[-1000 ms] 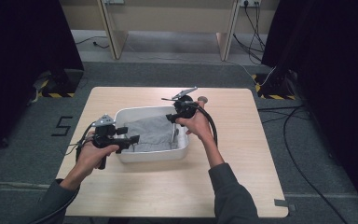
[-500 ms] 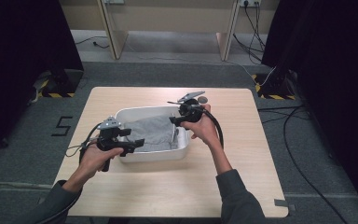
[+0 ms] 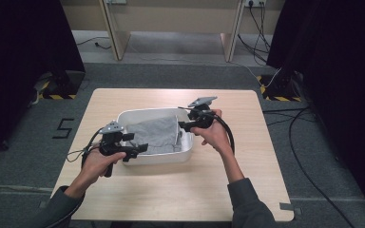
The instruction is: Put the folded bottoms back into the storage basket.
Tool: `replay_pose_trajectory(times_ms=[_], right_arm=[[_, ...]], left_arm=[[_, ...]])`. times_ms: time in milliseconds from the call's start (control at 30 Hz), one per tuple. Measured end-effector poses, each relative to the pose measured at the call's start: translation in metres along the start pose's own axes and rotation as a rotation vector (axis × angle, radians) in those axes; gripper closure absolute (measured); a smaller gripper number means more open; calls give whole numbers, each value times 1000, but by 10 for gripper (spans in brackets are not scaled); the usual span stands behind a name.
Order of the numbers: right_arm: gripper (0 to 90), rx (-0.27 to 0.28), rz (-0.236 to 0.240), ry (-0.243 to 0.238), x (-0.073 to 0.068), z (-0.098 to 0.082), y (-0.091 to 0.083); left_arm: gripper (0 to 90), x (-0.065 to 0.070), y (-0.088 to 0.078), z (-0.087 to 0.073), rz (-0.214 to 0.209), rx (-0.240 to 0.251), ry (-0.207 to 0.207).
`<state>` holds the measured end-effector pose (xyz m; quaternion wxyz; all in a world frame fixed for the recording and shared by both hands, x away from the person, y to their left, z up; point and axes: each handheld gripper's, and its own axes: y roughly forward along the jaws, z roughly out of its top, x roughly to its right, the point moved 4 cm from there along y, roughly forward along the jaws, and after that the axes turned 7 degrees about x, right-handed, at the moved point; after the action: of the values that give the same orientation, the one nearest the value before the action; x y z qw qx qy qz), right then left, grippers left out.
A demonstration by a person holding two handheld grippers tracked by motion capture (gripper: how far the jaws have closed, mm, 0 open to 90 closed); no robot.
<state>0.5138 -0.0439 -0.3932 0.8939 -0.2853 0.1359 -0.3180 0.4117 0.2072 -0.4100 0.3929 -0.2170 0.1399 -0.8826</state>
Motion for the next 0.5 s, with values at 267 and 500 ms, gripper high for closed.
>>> replay_pose_trajectory(times_ms=[267,500], right_arm=[[455,14,-5,-4,2,-7,-12],[446,40,-6,21,7,-19,-27]], left_arm=[[197,6,-1,1,-5,1,12],[193,12,2,-2,-22,-1,9]])
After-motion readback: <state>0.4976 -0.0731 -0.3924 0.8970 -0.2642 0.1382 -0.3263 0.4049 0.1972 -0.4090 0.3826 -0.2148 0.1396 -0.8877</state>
